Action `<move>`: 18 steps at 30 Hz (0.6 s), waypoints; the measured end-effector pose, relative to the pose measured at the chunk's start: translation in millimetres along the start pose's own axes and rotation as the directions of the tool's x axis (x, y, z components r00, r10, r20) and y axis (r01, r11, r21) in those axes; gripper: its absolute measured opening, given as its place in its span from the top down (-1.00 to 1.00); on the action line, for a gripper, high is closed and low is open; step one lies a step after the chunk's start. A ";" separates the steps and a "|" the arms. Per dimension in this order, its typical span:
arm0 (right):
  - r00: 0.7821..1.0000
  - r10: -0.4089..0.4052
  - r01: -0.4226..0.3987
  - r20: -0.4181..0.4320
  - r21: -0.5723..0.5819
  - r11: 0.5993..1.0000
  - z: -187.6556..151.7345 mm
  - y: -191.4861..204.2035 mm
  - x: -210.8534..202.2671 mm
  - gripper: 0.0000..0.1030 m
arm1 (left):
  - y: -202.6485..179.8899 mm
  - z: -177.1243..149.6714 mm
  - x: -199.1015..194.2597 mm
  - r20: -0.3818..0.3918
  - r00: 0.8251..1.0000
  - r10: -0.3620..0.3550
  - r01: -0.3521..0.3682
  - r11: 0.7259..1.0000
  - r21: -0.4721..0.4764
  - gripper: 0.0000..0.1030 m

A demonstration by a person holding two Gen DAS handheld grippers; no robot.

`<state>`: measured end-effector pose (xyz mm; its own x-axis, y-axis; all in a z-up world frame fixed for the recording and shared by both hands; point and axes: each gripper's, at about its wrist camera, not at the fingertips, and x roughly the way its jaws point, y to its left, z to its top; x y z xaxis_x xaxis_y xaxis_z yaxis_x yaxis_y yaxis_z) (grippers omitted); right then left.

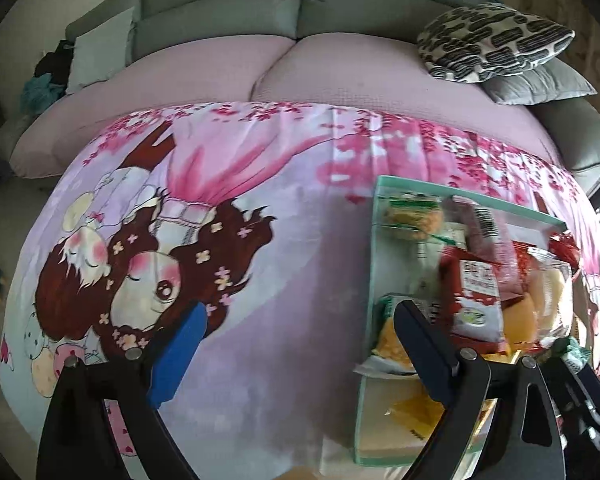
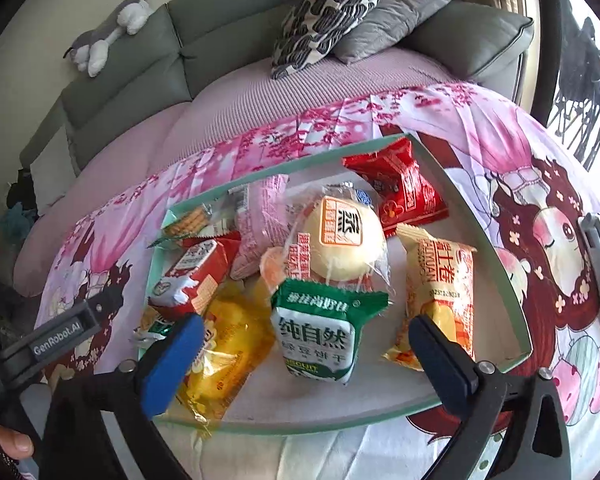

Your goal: Organize snacks

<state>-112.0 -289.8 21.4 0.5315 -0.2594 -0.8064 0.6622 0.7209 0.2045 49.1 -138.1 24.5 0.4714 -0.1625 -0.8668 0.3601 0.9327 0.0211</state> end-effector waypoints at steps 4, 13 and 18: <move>1.000 -0.002 0.002 0.013 -0.005 1.000 -0.3 0.6 1.1 -1.00 | 9.0 -4.0 3.1 -0.011 1.000 0.021 -0.021 1.000 -0.019 -0.84; 0.997 0.014 -0.009 0.076 -0.063 0.998 0.9 16.1 -5.8 -1.00 | 29.3 -15.1 2.0 -0.009 1.000 0.027 -0.027 0.998 -0.060 -0.84; 0.995 0.015 -0.008 0.098 -0.065 0.998 0.3 19.8 -7.8 -1.00 | 38.6 -25.1 -3.8 -0.004 0.999 0.034 -0.035 0.997 -0.067 -0.84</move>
<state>-102.9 -273.7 31.9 0.5903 -0.3103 -0.7451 0.6221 0.7631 0.1751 41.0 -93.4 16.2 0.4807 -0.1291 -0.8673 0.2891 0.9571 0.0178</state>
